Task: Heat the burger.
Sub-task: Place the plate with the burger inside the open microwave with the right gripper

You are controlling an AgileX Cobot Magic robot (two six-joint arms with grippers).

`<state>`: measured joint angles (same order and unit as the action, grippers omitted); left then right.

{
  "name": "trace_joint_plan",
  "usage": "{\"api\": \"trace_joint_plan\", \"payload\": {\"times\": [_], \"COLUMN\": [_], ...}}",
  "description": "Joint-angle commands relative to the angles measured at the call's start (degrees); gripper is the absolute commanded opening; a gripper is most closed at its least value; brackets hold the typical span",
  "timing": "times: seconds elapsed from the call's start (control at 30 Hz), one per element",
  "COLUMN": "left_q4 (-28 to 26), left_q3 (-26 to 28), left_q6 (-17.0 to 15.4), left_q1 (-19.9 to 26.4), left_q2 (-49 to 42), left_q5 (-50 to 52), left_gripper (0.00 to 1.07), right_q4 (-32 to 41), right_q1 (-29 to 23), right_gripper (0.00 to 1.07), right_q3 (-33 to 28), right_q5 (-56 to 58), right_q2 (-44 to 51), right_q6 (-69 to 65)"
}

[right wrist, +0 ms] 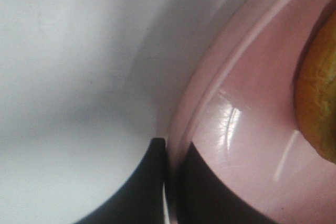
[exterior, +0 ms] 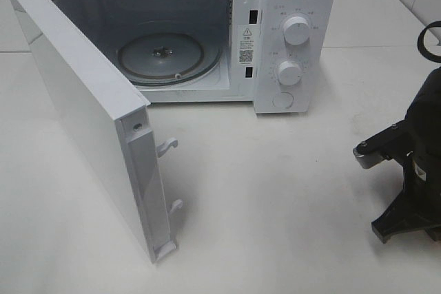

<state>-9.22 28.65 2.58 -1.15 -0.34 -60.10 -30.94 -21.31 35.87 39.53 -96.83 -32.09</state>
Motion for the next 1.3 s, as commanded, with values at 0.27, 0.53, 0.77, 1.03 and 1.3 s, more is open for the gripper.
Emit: {"api": "trace_joint_plan", "payload": {"times": [0.27,0.53,0.77,1.03,1.3], "left_q4": [0.2,0.2,0.2,0.2,0.2], "left_q3": [-0.1,-0.1,-0.1,-0.1,-0.1], "left_q6": [-0.1,-0.1,-0.1,-0.1,-0.1], "left_q1": [0.1,0.1,0.1,0.1,0.1], "left_q2": [-1.3,-1.3,-1.3,-1.3,-1.3], "left_q5": [0.9,0.9,0.9,0.9,0.9], "left_gripper": [0.98,0.98,0.98,0.98,0.98], "right_q4": [-1.9,-3.2,-4.0,-5.1,-6.5], "right_q1": [-0.5,-5.4,-11.7,-18.4,-24.6], "right_gripper": [0.0,0.0,0.0,0.0,0.0], "right_q3": [-0.7,-1.8,-2.5,-3.5,-3.5], "right_q5": [6.2,8.8,10.5,11.8,13.2], "right_q2": [7.6,12.1,17.0,20.5,23.2], "right_q6": [1.8,1.7,3.8,5.3,10.0]}}
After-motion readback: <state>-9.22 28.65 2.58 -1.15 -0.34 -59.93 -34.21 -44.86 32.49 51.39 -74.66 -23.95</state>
